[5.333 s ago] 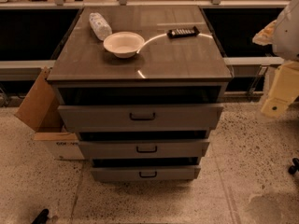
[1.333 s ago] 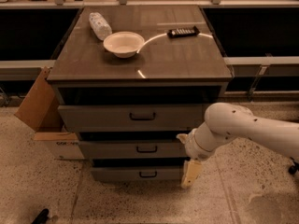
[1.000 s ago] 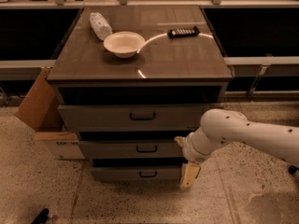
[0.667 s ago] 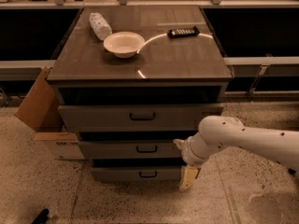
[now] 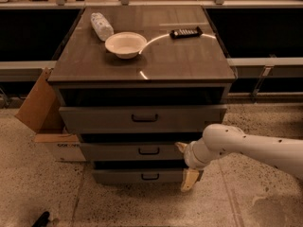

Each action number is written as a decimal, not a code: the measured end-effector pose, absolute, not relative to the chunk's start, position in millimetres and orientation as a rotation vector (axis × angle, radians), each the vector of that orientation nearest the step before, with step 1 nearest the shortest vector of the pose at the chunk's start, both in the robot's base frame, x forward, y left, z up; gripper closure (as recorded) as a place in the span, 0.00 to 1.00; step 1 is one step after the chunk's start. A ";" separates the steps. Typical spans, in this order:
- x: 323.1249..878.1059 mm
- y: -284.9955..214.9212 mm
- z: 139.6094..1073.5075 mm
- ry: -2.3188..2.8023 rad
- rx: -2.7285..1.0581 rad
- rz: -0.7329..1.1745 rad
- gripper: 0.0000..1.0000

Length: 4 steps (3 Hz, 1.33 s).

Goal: Open middle drawer

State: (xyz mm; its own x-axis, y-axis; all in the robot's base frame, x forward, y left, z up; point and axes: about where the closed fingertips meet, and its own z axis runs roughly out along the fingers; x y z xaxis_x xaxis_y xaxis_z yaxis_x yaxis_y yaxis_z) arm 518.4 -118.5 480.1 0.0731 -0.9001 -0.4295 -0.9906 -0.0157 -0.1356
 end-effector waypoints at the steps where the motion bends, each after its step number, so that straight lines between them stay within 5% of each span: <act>1: 530.0 -120.1 468.1 1.834 -1.950 0.300 0.00; 4: 559.5 -119.8 453.4 1.746 -1.953 0.284 0.00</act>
Offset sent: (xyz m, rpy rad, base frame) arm 0.0359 -0.0047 -0.0187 0.0561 -0.1158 0.0319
